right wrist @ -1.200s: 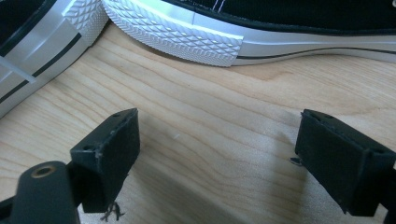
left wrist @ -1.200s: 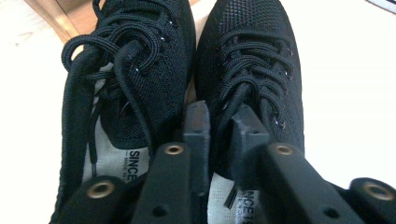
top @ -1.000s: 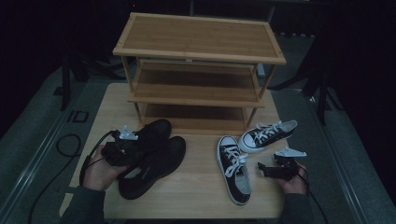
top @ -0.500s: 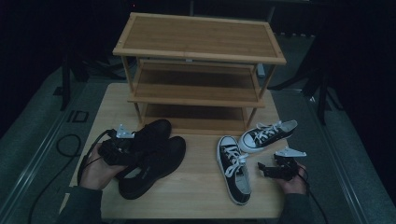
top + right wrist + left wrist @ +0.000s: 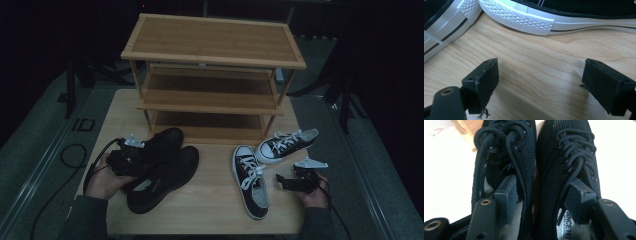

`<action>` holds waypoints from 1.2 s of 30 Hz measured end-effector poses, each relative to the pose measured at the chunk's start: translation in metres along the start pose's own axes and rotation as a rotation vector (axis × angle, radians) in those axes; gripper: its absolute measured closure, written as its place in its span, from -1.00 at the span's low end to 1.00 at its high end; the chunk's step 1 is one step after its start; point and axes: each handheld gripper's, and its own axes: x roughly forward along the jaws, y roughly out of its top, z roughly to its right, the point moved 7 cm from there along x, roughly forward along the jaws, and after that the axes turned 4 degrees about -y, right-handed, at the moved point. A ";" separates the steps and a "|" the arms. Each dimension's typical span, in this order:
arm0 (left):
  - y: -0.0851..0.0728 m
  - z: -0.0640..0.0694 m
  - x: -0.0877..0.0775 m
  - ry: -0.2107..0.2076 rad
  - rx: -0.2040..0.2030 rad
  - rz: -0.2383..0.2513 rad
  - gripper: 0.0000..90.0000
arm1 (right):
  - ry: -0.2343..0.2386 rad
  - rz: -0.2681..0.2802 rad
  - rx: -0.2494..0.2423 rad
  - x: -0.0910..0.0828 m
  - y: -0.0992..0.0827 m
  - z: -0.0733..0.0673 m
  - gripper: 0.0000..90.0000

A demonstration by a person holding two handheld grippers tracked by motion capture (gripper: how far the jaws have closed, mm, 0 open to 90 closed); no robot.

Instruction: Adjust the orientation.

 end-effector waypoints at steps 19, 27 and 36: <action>0.004 -0.003 0.016 -0.049 -0.005 -0.072 0.57 | 0.000 0.000 0.001 0.000 0.000 0.000 -0.69; 0.003 -0.004 0.015 -0.037 -0.008 -0.053 0.89 | 0.000 0.000 0.001 0.000 0.000 0.000 -0.69; 0.002 -0.001 0.014 -0.031 -0.016 -0.027 0.90 | 0.000 0.000 0.000 0.000 0.000 0.000 -0.69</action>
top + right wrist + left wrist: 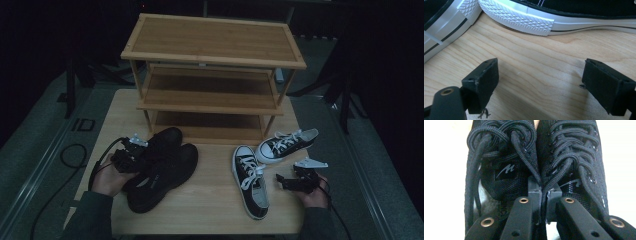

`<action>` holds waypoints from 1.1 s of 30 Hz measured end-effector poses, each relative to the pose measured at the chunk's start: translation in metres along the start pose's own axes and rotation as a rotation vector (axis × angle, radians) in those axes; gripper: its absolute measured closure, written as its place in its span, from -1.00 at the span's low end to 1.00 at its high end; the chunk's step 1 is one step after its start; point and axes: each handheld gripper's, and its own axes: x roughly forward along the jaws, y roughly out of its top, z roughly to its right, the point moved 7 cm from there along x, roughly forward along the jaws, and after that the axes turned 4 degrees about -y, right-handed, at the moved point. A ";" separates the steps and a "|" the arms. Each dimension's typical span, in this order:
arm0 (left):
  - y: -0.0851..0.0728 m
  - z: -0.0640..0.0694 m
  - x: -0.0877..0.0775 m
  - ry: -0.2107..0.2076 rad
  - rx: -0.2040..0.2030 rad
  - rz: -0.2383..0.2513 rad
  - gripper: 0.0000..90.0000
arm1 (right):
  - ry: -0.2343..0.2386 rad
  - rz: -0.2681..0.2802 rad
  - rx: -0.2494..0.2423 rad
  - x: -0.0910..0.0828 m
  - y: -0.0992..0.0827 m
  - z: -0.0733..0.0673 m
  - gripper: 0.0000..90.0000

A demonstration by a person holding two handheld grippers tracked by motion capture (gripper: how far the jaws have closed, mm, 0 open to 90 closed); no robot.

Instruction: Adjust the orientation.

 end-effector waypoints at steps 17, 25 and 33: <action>0.014 0.007 -0.004 -0.001 -0.004 0.034 0.90 | 0.000 0.000 0.000 0.000 0.000 0.000 -0.69; 0.022 0.012 -0.003 -0.009 -0.011 0.048 0.90 | 0.000 0.000 0.000 0.000 0.000 0.000 -0.69; 0.029 0.015 -0.004 -0.019 -0.012 0.060 0.90 | -0.001 0.000 0.001 0.001 0.001 0.000 -0.69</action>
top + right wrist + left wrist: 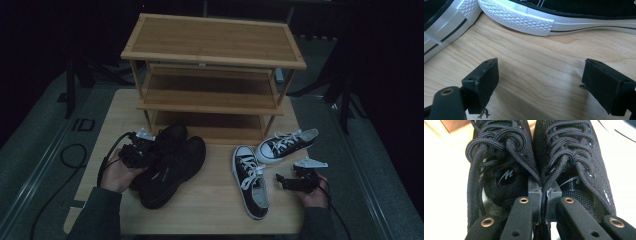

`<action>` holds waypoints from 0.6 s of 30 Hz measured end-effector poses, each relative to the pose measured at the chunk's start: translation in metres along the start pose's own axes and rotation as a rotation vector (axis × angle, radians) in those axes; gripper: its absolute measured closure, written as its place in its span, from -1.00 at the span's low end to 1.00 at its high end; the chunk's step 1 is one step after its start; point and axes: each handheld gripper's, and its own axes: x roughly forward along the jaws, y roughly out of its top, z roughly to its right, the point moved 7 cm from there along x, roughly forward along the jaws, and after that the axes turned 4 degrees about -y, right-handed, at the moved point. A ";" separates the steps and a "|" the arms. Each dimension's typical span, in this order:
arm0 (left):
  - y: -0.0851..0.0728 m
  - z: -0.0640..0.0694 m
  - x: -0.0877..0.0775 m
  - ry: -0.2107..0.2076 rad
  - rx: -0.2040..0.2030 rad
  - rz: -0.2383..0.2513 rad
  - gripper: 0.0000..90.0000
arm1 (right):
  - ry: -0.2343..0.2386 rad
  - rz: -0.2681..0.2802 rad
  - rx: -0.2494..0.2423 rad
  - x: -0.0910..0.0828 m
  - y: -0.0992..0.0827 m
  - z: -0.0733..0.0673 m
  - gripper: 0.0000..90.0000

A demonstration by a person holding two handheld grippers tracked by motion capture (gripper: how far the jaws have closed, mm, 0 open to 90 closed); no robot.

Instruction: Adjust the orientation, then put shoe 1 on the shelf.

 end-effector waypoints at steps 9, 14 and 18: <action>0.008 0.002 0.001 0.002 -0.007 0.012 0.90 | 0.000 0.000 0.000 0.000 0.000 0.000 -0.69; 0.013 0.003 0.002 0.002 -0.015 0.020 0.90 | 0.000 0.000 0.001 0.000 0.000 0.000 -0.69; 0.016 0.005 0.004 0.004 -0.021 0.023 0.90 | 0.000 0.000 0.001 0.000 0.000 0.000 -0.69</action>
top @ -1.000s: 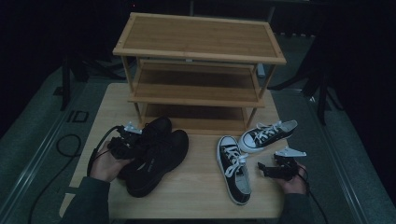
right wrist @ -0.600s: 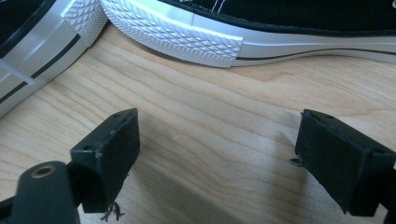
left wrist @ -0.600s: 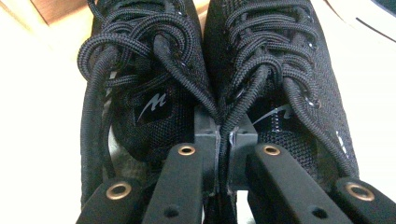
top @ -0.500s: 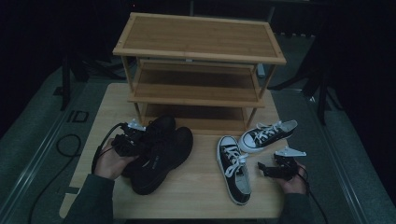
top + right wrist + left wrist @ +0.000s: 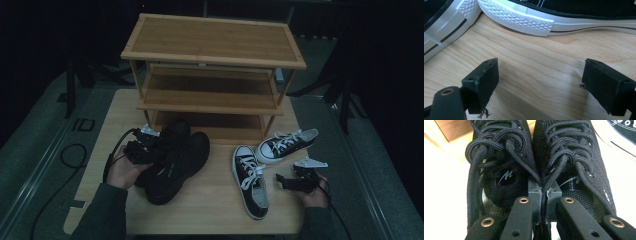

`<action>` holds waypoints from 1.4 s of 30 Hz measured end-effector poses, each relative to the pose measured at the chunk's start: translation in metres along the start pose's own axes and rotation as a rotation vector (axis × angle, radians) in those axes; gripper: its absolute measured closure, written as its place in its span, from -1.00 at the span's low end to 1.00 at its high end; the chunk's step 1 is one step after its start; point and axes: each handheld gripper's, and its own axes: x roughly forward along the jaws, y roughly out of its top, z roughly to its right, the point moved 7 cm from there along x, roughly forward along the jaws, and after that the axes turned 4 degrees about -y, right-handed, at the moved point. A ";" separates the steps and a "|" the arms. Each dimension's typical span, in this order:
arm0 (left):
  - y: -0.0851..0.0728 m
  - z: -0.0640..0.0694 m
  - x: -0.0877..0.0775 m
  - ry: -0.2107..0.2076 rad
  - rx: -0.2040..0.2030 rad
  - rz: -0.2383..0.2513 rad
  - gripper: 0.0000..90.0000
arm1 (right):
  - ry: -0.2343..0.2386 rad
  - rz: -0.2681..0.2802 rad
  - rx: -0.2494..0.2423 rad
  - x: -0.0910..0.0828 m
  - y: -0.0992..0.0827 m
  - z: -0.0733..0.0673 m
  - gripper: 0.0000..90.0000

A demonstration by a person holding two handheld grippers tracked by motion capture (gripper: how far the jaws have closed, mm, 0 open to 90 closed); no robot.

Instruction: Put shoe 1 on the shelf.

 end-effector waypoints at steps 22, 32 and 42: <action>0.026 0.002 0.017 0.061 -0.017 0.024 0.90 | 0.000 0.002 -0.005 0.000 0.000 0.000 -0.69; 0.037 0.004 0.027 0.083 -0.042 0.031 0.90 | 0.001 0.000 -0.001 0.000 0.000 0.000 -0.69; 0.047 0.004 0.038 0.120 -0.083 0.041 0.90 | 0.002 0.000 -0.002 0.001 0.000 0.000 -0.69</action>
